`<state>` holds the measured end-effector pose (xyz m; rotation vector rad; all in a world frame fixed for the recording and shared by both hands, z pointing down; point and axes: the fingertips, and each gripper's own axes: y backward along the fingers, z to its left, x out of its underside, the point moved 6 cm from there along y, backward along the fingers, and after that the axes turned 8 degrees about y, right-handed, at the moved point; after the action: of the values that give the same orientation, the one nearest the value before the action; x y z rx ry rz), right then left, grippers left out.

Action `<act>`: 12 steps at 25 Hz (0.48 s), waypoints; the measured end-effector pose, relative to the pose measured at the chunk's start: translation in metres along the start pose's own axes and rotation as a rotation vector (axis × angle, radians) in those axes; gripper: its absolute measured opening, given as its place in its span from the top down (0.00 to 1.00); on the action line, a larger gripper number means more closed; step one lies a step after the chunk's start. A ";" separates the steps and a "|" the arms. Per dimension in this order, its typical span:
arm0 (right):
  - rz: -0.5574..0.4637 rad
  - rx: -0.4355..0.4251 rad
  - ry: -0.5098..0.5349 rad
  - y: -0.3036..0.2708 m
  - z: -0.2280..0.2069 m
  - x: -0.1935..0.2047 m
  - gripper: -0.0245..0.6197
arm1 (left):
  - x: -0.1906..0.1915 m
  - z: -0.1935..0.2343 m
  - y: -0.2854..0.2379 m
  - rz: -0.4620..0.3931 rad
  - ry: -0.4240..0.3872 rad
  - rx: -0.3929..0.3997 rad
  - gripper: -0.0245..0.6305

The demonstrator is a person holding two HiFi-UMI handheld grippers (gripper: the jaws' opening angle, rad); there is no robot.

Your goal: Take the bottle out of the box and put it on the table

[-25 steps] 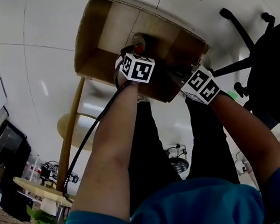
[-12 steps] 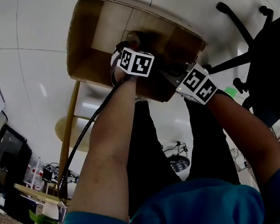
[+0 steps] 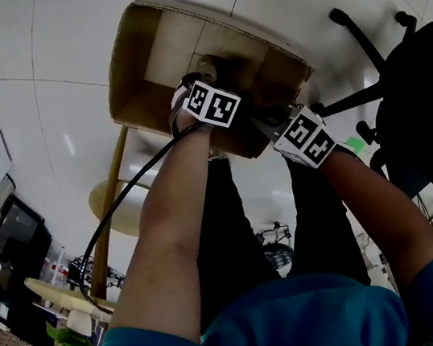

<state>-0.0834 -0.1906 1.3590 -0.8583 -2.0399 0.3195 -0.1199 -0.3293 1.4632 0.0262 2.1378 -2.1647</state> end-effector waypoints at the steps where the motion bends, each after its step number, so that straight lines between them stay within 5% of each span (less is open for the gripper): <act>1: 0.001 -0.004 0.005 0.002 0.003 -0.003 0.96 | -0.002 0.000 0.005 -0.002 -0.008 -0.003 0.68; 6: -0.010 -0.017 0.045 0.026 0.013 -0.031 0.96 | -0.027 -0.003 0.048 -0.022 -0.065 -0.024 0.68; 12: -0.010 -0.019 0.117 0.104 0.022 -0.109 0.96 | -0.087 -0.010 0.151 -0.063 -0.031 -0.033 0.68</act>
<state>-0.0128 -0.1869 1.2243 -0.8582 -1.9407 0.2397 -0.0216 -0.3159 1.3198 -0.0776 2.1849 -2.1482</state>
